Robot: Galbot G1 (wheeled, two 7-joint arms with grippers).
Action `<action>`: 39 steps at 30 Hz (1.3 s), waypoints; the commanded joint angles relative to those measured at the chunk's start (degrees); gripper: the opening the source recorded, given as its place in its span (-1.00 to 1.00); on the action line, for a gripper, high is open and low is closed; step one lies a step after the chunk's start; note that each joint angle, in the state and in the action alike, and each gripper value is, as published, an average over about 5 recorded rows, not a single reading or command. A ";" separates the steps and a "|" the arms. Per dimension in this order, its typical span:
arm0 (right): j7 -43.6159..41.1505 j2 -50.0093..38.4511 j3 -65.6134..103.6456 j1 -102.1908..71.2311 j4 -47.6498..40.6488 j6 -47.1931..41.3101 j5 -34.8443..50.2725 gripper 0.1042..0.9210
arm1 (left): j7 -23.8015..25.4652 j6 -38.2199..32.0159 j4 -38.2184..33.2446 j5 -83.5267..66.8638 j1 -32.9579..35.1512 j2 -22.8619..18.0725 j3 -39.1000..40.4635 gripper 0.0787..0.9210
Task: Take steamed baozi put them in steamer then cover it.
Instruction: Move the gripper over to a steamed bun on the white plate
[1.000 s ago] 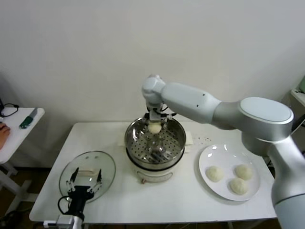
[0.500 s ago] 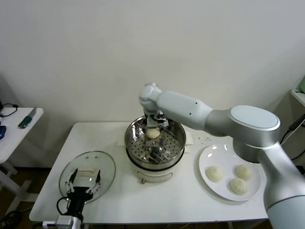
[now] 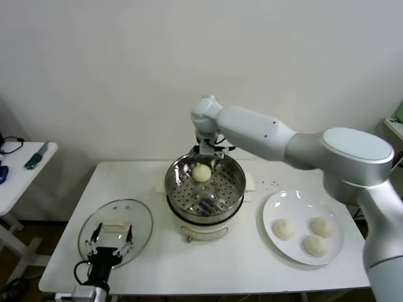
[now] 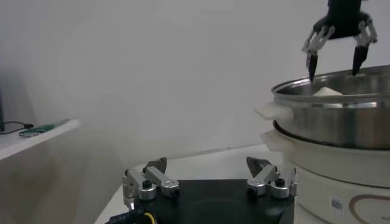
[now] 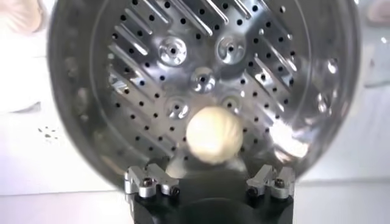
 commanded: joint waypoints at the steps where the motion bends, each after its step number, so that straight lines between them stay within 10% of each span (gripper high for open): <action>1: 2.52 -16.14 -17.14 15.62 12.62 -25.93 34.58 0.76 | -0.03 -0.04 -0.31 0.00 0.25 0.00 0.09 0.77; 14: 8.13 -38.77 -22.03 11.09 25.58 -50.02 44.41 0.76 | -0.03 0.11 -0.96 -0.06 0.52 -0.04 0.70 0.77; 39: 7.04 -38.08 -3.58 -21.27 15.60 -43.63 27.43 0.76 | -0.12 0.27 -0.36 0.40 0.89 -0.09 -0.39 0.77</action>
